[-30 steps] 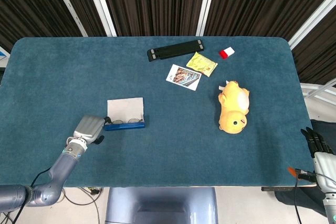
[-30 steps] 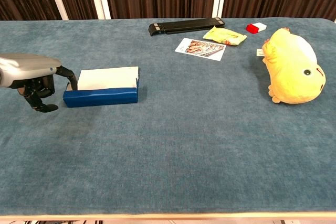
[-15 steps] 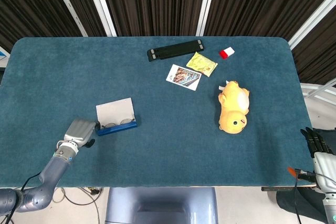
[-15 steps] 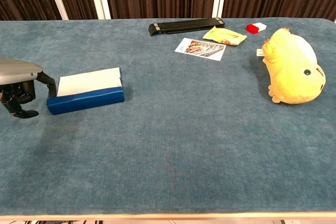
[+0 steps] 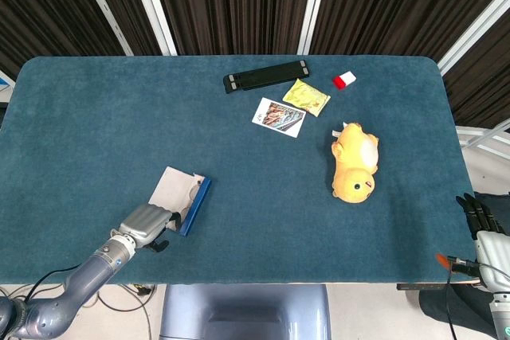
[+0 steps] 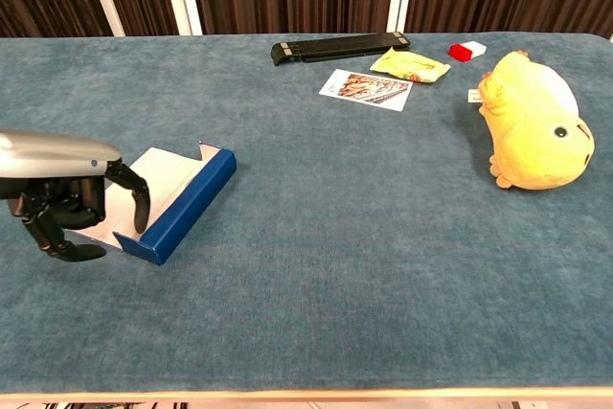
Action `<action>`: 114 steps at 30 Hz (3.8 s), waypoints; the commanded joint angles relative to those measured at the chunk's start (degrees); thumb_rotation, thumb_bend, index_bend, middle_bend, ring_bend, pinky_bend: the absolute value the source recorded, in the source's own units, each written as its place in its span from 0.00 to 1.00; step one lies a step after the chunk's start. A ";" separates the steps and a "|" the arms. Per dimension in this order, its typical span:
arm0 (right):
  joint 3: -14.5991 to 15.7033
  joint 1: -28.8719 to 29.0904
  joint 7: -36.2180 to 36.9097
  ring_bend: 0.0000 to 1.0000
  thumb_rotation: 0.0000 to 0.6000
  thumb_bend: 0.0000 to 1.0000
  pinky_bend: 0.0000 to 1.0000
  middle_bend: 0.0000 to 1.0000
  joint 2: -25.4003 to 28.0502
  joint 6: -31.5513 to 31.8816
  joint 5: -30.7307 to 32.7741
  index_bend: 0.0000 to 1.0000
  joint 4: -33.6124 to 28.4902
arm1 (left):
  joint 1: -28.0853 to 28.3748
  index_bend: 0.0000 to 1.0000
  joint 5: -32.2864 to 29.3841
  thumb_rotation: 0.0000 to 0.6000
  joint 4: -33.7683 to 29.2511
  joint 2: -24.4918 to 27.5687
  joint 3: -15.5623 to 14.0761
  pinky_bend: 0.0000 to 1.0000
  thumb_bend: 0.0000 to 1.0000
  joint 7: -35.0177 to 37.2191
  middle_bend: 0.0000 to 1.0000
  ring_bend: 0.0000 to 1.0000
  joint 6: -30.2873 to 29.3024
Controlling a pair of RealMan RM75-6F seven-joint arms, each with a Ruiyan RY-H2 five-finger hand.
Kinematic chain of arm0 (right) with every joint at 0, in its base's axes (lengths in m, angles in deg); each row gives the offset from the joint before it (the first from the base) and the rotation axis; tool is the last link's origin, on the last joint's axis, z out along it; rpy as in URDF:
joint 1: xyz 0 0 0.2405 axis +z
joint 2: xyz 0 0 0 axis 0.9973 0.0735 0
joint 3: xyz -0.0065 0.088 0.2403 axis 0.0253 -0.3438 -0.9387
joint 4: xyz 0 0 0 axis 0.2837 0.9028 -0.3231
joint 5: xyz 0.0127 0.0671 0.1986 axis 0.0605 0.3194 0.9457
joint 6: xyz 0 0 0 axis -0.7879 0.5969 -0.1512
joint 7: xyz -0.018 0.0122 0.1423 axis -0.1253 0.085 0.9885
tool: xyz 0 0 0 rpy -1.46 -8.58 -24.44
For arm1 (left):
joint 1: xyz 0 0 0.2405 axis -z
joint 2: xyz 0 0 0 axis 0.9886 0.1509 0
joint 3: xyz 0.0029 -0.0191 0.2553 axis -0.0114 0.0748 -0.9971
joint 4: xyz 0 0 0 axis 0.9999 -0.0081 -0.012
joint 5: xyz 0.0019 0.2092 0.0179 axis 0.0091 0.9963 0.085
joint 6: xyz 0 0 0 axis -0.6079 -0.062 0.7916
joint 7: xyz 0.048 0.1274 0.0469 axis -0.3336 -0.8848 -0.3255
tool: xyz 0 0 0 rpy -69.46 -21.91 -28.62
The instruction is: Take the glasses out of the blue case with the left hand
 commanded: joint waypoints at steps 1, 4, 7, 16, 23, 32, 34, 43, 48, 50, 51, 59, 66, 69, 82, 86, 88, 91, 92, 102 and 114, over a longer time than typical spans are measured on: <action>0.00 0.00 0.16 0.00 1.00 0.16 0.20 0.00 0.04 -0.03 0.01 0.00 -0.01 | -0.23 0.36 2.75 1.00 -0.77 -0.51 1.85 0.93 0.34 2.76 0.90 0.82 -0.75; 0.00 0.02 0.27 0.00 1.00 0.16 0.20 0.00 0.08 -0.11 0.02 0.00 -0.01 | -0.79 0.32 5.23 1.00 -0.33 -0.69 2.96 0.93 0.34 5.00 0.90 0.82 -1.47; 0.00 0.05 0.40 0.00 1.00 0.16 0.20 0.00 0.13 -0.25 0.13 0.00 -0.10 | -0.38 0.22 6.46 1.00 1.07 -0.74 3.81 0.93 0.34 6.00 0.90 0.82 -1.32; -0.03 0.03 0.39 0.00 1.00 0.16 0.20 0.00 0.22 -0.33 0.33 0.00 -0.27 | 11.56 0.02 3.75 1.00 8.89 -0.09 1.26 0.93 0.39 -8.69 0.90 0.82 7.20; -0.05 0.05 0.46 0.00 1.00 0.16 0.20 0.00 0.26 -0.55 0.57 0.00 -0.36 | 17.61 0.02 -2.33 1.00 12.54 -3.01 0.12 0.93 0.53 -13.00 0.90 0.82 9.05; -0.08 0.10 0.67 0.00 1.00 0.16 0.20 0.00 0.42 -0.81 0.79 0.00 -0.50 | 23.47 0.03 -8.54 1.00 17.94 -8.52 -3.90 0.93 0.57 -17.13 0.90 0.82 9.54; -0.08 0.08 0.62 0.00 1.00 0.16 0.20 0.00 0.44 -0.80 0.82 0.00 -0.53 | 24.17 0.04 -9.07 1.00 18.40 -9.38 -4.87 0.93 0.58 -17.24 0.90 0.82 9.50; -0.08 0.05 0.32 0.00 1.00 0.16 0.20 0.00 0.39 -0.55 0.58 0.00 -0.35 | 24.19 0.14 -9.31 1.00 16.81 -7.00 -7.90 0.93 0.60 -15.57 0.91 0.82 7.11; -0.04 0.01 0.36 0.00 1.00 0.16 0.20 0.00 0.29 -0.45 0.44 0.00 -0.34 | 23.01 0.17 -9.70 1.00 15.60 -3.91 -10.44 0.93 0.61 -14.16 0.91 0.82 5.76; 0.01 0.01 0.31 0.00 1.00 0.16 0.20 0.00 0.29 -0.45 0.35 0.00 -0.34 | 21.89 0.17 -9.57 1.00 14.68 -2.02 -11.85 0.93 0.61 -13.05 0.91 0.82 5.12; 0.02 0.02 0.31 0.00 1.00 0.16 0.20 0.00 0.29 -0.44 0.29 0.00 -0.37 | 21.30 0.17 -9.61 1.00 14.47 -1.39 -12.43 0.93 0.61 -12.44 0.91 0.82 4.91; 0.06 -0.02 0.33 0.00 1.00 0.16 0.20 0.00 0.30 -0.35 0.18 0.00 -0.39 | 18.15 0.18 -8.84 1.00 13.93 0.86 -14.91 0.93 0.61 -9.38 0.91 0.82 4.20; 0.14 -0.08 0.36 0.00 1.00 0.16 0.20 0.00 0.29 -0.27 0.03 0.00 -0.46 | 14.70 0.22 -6.60 1.00 11.64 3.91 -16.05 0.93 0.61 -5.67 0.91 0.82 2.66; 0.12 -0.06 0.45 0.00 1.00 0.16 0.20 0.00 0.29 -0.32 0.09 0.00 -0.48 | 13.57 0.23 -5.51 1.00 9.86 5.81 -16.71 0.93 0.61 -4.84 0.91 0.82 1.88; 0.09 -0.04 0.74 0.00 1.00 0.16 0.20 0.00 0.38 -0.41 0.16 0.00 -0.61 | 6.07 0.28 0.98 1.00 7.85 8.24 -12.82 0.94 0.25 3.37 0.92 0.82 -6.41; 0.06 -0.05 0.58 0.00 1.00 0.16 0.20 0.00 0.31 -0.23 0.04 0.00 -0.50 | 3.24 0.30 4.42 1.00 9.52 5.73 -11.11 0.95 0.20 5.12 0.93 0.84 -9.83; 0.08 -0.07 0.59 0.00 1.00 0.16 0.20 0.00 0.29 -0.23 0.05 0.00 -0.49 | 2.14 0.35 5.65 1.00 10.24 4.40 -10.30 0.96 0.20 5.71 0.94 0.85 -10.83; 0.05 -0.08 0.63 0.00 1.00 0.16 0.20 0.00 0.28 -0.20 0.08 0.00 -0.49 | 0.72 0.39 6.94 1.00 11.05 2.24 -9.31 0.96 0.20 5.98 0.95 0.86 -11.89; 0.04 -0.08 0.63 0.00 1.00 0.16 0.20 0.00 0.27 -0.17 0.06 0.00 -0.46 | 0.18 0.40 7.11 1.00 11.28 1.24 -8.91 0.97 0.22 5.76 0.96 0.86 -12.22; 0.07 -0.09 0.87 0.00 1.00 0.16 0.20 0.00 0.32 -0.19 0.02 0.00 -0.43 | -0.68 0.44 5.13 1.00 12.24 -3.08 -6.11 0.97 0.30 3.02 0.96 0.86 -11.10; 0.02 -0.06 0.87 0.00 1.00 0.16 0.20 0.00 0.28 -0.25 0.12 0.00 -0.43 | -1.08 0.46 3.05 1.00 12.55 -3.63 -4.92 0.97 0.32 1.20 0.96 0.86 -8.97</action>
